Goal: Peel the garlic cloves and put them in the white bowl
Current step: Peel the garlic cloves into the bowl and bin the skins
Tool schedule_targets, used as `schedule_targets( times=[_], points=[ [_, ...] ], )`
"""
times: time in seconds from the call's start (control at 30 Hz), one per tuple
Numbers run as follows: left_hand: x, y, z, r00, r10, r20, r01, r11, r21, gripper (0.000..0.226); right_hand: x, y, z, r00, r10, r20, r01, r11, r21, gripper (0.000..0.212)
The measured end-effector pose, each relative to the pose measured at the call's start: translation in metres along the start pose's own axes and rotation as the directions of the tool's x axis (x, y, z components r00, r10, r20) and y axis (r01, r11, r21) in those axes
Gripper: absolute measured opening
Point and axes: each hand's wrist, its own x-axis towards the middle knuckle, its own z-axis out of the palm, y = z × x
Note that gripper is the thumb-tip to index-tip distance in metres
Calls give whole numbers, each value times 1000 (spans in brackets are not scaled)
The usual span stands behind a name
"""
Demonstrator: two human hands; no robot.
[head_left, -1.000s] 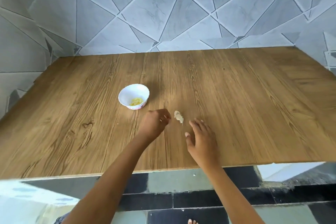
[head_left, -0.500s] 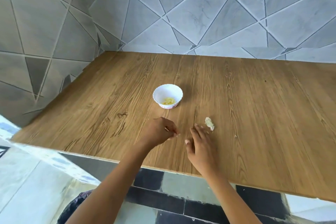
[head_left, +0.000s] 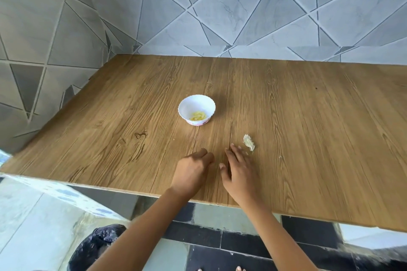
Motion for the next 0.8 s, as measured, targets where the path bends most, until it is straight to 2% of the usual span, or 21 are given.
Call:
schedule_targets(
  times=[0.13, 0.3, 0.37, 0.43, 0.47, 0.5, 0.57, 0.6, 0.63, 0.7, 0.8],
  points=[
    [5, 5, -1, 999, 37, 38, -41, 993, 115, 33, 0, 1, 1, 1000, 0, -19, 0, 1000, -9, 41],
    [4, 10, -5, 993, 112, 25, -115, 982, 149, 34, 1, 1, 0, 1000, 0, 1, 0, 1000, 27, 36],
    [3, 7, -2, 994, 102, 34, -106, 987, 123, 28, 1, 2, -2, 999, 25, 32, -28, 995, 98, 35],
    [4, 0, 1, 999, -44, -12, 42, 995, -96, 14, 1, 3, -8, 998, 34, 49, -43, 978, 206, 32],
    [5, -4, -1, 986, -168, -6, 160, 953, -259, 10, 1, 1, -12, 998, 36, 50, -48, 966, 256, 29],
    [7, -6, -6, 956, -293, 32, 279, 865, -417, 8, 2, -1, -16, 997, 47, 60, -64, 946, 318, 26],
    [9, -8, -15, 869, -469, 156, 451, 623, -639, 8, 7, -9, -27, 977, 116, 180, -192, 846, 497, 21],
    [9, -7, -17, 842, -498, 208, 486, 530, -695, 9, 9, -14, -30, 950, 152, 274, -290, 759, 583, 18],
    [10, -5, -20, 831, -505, 236, 497, 480, -723, 9, 12, -17, -33, 919, 184, 349, -378, 659, 650, 13],
    [11, 0, -25, 833, -498, 243, 489, 457, -743, 10, 17, -22, -37, 874, 231, 426, -483, 496, 722, 10],
    [12, 4, -29, 841, -496, 216, 466, 461, -755, 11, 22, -25, -42, 836, 255, 486, -548, 352, 759, 7]
  ],
)
